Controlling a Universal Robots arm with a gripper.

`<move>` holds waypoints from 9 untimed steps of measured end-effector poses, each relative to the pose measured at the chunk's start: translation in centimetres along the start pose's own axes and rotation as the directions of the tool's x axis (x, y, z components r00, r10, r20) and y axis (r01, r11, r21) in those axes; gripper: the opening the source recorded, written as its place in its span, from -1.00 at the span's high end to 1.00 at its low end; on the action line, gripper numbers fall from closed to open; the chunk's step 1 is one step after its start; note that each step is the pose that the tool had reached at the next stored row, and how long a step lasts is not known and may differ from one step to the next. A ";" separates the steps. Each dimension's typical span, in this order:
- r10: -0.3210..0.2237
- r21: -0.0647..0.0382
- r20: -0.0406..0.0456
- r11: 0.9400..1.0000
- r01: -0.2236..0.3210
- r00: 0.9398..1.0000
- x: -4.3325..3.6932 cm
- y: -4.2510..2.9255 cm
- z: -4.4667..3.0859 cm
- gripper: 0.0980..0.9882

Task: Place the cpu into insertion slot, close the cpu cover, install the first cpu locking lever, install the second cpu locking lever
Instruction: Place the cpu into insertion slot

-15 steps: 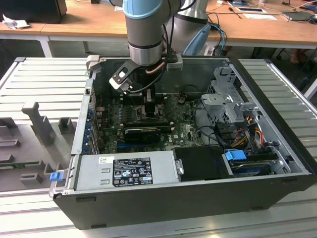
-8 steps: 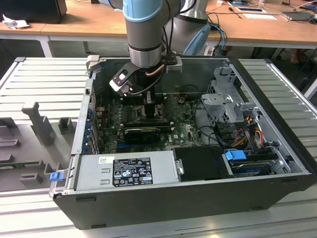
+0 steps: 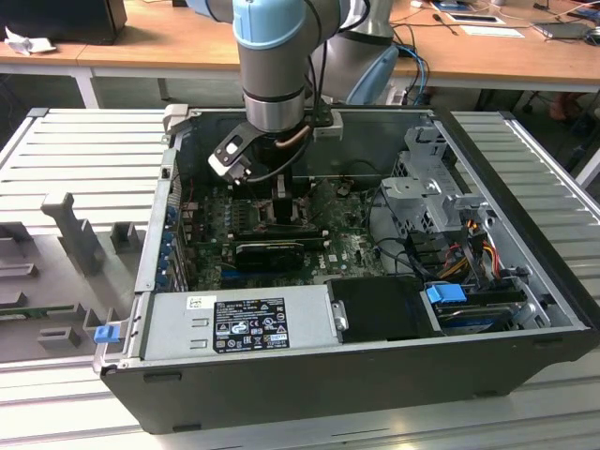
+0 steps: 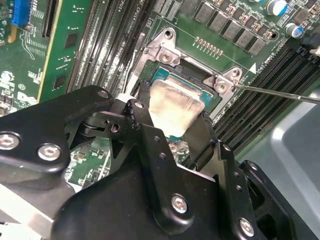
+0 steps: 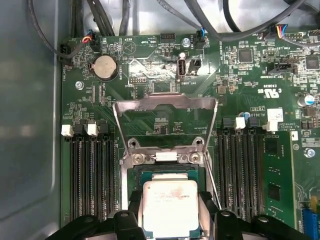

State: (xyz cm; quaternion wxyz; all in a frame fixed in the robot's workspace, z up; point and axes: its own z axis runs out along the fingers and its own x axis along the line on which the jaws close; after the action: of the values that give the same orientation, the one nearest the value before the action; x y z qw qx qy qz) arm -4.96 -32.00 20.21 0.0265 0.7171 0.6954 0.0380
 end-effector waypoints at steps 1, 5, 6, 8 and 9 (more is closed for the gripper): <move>0.000 0.000 0.002 1.000 0.000 1.000 0.01 -0.01 0.06 0.03; 0.000 0.000 0.002 1.000 0.000 1.000 0.02 -0.01 0.07 0.03; 0.000 0.000 0.002 1.000 0.000 1.000 0.02 -0.01 0.08 0.03; 0.000 -0.001 0.002 1.000 0.000 1.000 0.02 0.00 0.10 -0.15; 0.000 0.000 0.002 1.000 0.000 1.000 0.02 0.00 0.11 -0.15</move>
State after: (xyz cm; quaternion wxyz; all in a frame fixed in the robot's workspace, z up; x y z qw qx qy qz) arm -4.95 -31.98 20.10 0.0275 0.7171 0.6955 0.0374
